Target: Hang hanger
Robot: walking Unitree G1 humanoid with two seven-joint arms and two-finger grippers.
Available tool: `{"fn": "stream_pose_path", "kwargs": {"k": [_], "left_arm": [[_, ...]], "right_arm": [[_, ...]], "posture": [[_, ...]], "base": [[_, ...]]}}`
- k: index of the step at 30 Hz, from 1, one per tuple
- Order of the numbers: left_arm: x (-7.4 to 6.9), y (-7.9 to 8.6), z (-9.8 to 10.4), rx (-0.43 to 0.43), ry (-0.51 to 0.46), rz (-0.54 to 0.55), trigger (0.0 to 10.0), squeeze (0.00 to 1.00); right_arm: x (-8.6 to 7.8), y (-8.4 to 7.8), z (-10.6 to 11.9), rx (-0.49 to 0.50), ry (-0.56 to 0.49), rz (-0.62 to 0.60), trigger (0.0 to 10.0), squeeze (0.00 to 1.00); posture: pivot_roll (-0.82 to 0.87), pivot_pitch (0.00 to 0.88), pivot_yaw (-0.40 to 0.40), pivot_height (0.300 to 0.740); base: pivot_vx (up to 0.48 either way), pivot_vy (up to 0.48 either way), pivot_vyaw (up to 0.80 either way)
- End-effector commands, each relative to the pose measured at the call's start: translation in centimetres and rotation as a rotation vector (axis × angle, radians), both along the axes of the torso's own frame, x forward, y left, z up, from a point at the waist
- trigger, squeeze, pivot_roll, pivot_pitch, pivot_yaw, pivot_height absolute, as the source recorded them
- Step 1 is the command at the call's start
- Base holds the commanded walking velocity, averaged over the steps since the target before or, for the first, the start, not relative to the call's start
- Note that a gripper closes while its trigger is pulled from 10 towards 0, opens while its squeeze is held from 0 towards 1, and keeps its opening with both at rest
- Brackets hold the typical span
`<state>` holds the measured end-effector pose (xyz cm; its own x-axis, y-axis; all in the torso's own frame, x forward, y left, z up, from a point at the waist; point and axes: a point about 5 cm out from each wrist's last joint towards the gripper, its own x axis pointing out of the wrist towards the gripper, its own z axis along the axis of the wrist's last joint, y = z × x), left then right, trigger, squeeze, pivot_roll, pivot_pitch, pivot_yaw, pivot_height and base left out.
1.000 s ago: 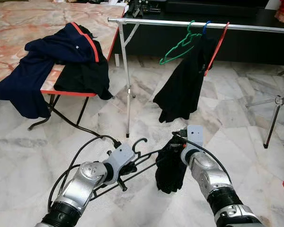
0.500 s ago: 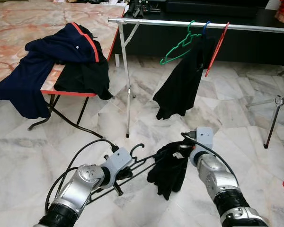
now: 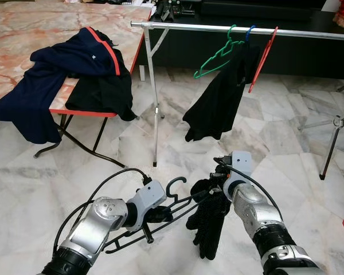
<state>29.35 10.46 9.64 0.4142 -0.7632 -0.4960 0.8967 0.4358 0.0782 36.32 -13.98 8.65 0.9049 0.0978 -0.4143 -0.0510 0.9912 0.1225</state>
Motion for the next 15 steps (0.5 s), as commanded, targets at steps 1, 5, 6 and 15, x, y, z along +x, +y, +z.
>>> {"fn": "stream_pose_path", "kwargs": {"k": [1, 5, 6, 15], "left_arm": [[0.0, -0.5, -0.4, 0.016, -0.008, -0.007, 10.0, 0.0], [0.8, -0.6, -0.4, 0.027, -0.04, 0.053, 10.0, 0.0], [1.1, -0.6, -0.5, 0.035, -0.048, 0.073, 10.0, 0.0], [1.7, -1.0, -1.0, 0.053, -0.054, 0.133, 10.0, 0.0]], "right_arm": [[0.3, 0.9, 1.0, 0.049, -0.037, 0.021, 10.0, 0.0], [0.3, 1.4, 1.8, 0.1, -0.054, 0.017, 10.0, 0.0], [0.3, 1.7, 2.1, 0.125, -0.062, 0.018, 10.0, 0.0], [-0.3, 2.8, 3.4, 0.165, -0.091, 0.05, 10.0, 0.0]], "posture": [[0.04, 0.175, -0.022, 0.74], [0.04, 0.172, -0.019, 0.74], [0.04, 0.173, -0.02, 0.74], [0.03, 0.185, -0.023, 0.74]], "base": [[0.0, 0.0, 0.0], [0.0, 0.0, 0.0], [0.0, 0.0, 0.0], [0.0, 0.0, 0.0]]}}
